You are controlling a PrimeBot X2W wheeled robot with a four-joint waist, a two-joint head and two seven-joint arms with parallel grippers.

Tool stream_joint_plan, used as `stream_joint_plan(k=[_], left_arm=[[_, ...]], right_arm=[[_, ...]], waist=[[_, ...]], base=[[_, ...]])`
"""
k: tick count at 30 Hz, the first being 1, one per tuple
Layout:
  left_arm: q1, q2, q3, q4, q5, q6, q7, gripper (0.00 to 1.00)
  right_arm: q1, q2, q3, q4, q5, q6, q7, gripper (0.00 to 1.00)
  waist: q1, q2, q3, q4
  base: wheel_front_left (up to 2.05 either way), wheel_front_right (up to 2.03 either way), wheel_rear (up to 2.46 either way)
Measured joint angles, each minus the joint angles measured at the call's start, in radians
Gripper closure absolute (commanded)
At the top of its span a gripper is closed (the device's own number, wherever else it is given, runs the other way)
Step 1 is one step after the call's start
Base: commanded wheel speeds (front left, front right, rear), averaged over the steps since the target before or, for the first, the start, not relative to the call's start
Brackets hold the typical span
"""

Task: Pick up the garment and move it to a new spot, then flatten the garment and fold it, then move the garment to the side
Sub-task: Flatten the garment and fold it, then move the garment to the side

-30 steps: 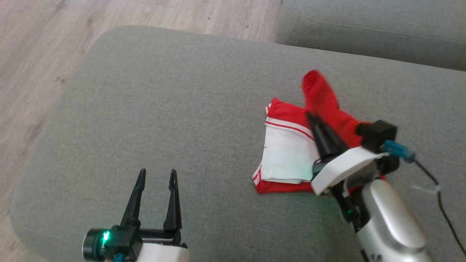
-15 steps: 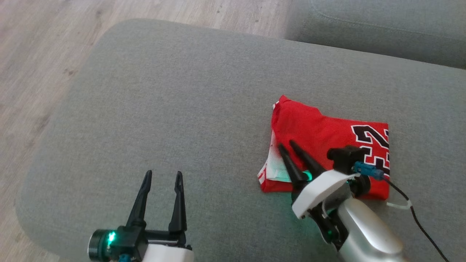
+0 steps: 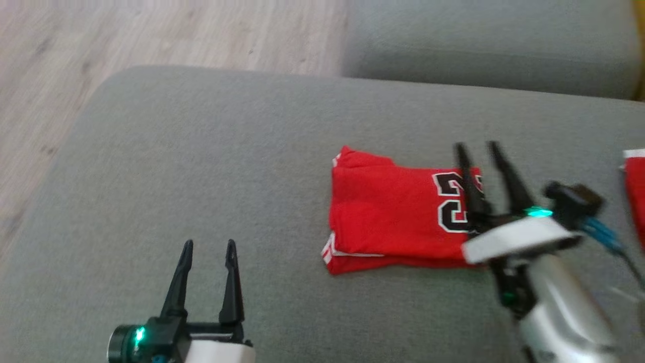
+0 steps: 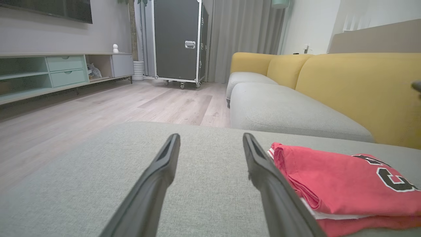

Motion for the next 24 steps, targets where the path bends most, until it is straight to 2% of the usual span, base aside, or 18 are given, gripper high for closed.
stream_joint_plan(k=[5, 11, 14, 17, 24], left_arm=[[0.038, 0.0, 0.026, -0.002, 0.008, 0.0, 0.0, 0.0], [0.051, 0.0, 0.025, -0.007, 0.001, -0.003, 0.0, 0.0], [0.066, 0.0, 0.024, -0.008, -0.027, -0.02, 0.0, 0.0], [0.091, 0.0, 0.029, -0.007, -0.028, -0.028, 0.0, 0.0], [0.1, 0.0, 0.049, -0.006, -0.027, -0.028, 0.0, 0.0]], right_arm=[[0.144, -0.083, -0.117, -0.115, -0.072, 0.0, -0.003, 0.0], [0.295, -0.117, -0.153, -0.191, -0.126, 0.0, -0.003, 0.0], [0.373, -0.119, -0.165, -0.21, -0.166, 0.0, -0.003, 0.0], [0.459, -0.091, -0.17, -0.22, -0.188, 0.0, -0.003, 0.0], [0.483, -0.065, -0.172, -0.231, -0.198, 0.0, -0.003, 0.0]], waist=[[-0.0001, 0.0, -0.037, -0.054], [-0.0001, 0.0, -0.064, -0.09], [-0.0001, 0.0, -0.075, -0.104], [-0.0001, 0.0, -0.084, -0.119], [0.0, 0.0, -0.086, -0.139]], base=[[0.0, 0.0, 0.0], [0.0, 0.0, 0.0], [0.0, 0.0, 0.0], [0.0, 0.0, 0.0], [0.0, 0.0, 0.0]])
